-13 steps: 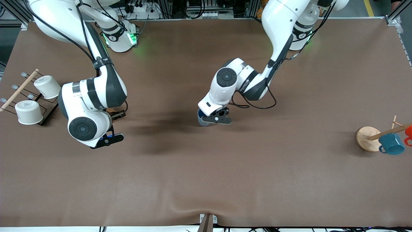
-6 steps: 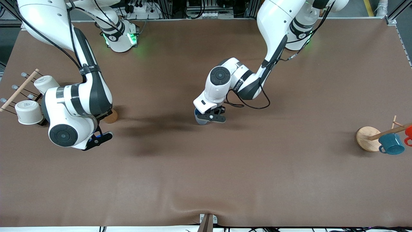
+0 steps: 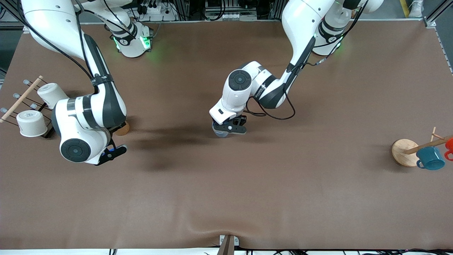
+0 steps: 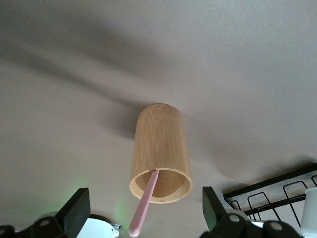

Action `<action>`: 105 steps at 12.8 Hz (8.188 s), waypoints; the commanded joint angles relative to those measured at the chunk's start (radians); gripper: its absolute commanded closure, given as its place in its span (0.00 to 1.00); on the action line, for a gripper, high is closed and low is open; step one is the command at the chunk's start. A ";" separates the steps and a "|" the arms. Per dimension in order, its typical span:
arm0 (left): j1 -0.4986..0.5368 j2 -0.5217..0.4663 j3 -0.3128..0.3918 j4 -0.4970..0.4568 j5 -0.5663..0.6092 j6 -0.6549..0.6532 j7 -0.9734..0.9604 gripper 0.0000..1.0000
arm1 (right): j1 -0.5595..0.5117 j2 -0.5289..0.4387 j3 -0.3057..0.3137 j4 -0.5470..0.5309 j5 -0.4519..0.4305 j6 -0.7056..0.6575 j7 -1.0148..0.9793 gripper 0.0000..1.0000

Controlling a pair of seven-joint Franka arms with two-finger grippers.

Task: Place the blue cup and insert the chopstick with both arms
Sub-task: 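Carry the blue cup to mid-table with the left gripper and release it, then withdraw the left gripper while the right gripper grasps the pink chopstick, then pull the pink chopstick out of the wooden cup with the right gripper, then carry the chopstick with the right gripper above the blue cup, then lower the chopstick into the blue cup with the right gripper, then open the right gripper and lift it away from the cup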

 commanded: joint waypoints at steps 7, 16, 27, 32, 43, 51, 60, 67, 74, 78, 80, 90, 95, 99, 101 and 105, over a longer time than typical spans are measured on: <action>0.124 -0.218 0.024 0.099 0.023 -0.303 -0.017 0.00 | -0.009 -0.009 0.008 -0.009 0.000 -0.004 0.006 0.46; 0.412 -0.436 0.024 0.096 0.025 -0.563 -0.015 0.00 | -0.023 -0.017 0.009 -0.030 0.009 -0.014 -0.002 0.49; 0.603 -0.519 0.021 0.090 0.074 -0.733 0.304 0.00 | -0.035 -0.024 0.009 -0.028 0.029 -0.046 -0.036 0.95; 0.606 -0.614 0.122 0.023 0.059 -0.739 0.472 0.00 | -0.026 -0.049 0.011 0.017 0.072 -0.150 -0.018 1.00; 0.604 -0.665 0.149 -0.020 0.030 -0.750 0.571 0.00 | -0.042 -0.205 0.003 0.134 0.066 -0.211 -0.017 1.00; 0.606 -0.660 0.150 -0.019 0.033 -0.749 0.572 0.00 | 0.020 -0.208 0.012 0.192 0.273 -0.075 -0.017 1.00; 0.610 -0.659 0.146 -0.019 0.033 -0.749 0.572 0.00 | 0.341 -0.110 0.012 0.189 0.276 0.187 0.283 1.00; 0.609 -0.660 0.143 -0.019 0.036 -0.747 0.572 0.00 | 0.456 -0.095 0.012 0.192 0.276 0.305 0.464 1.00; 0.610 -0.662 0.142 -0.019 0.036 -0.747 0.572 0.00 | 0.514 -0.067 0.011 0.186 0.265 0.307 0.464 1.00; 0.609 -0.662 0.142 -0.019 0.036 -0.749 0.572 0.00 | 0.519 -0.047 0.009 0.179 0.265 0.313 0.464 1.00; 0.610 -0.665 0.142 -0.019 0.036 -0.749 0.572 0.00 | 0.522 -0.035 0.009 0.174 0.262 0.322 0.464 1.00; 0.609 -0.668 0.142 -0.019 0.036 -0.750 0.572 0.00 | 0.550 0.009 0.009 0.174 0.199 0.353 0.463 1.00; 0.609 -0.668 0.142 -0.019 0.036 -0.750 0.572 0.00 | 0.553 0.023 0.009 0.172 0.182 0.368 0.463 0.72; 0.609 -0.668 0.142 -0.019 0.036 -0.750 0.571 0.00 | 0.573 0.023 0.009 0.163 0.155 0.364 0.464 0.00; 0.609 -0.668 0.142 -0.019 0.036 -0.750 0.571 0.00 | 0.573 0.022 0.009 0.163 0.156 0.361 0.464 0.00; 0.610 -0.669 0.142 -0.019 0.036 -0.750 0.572 0.00 | 0.573 0.014 0.009 0.163 0.156 0.359 0.466 0.00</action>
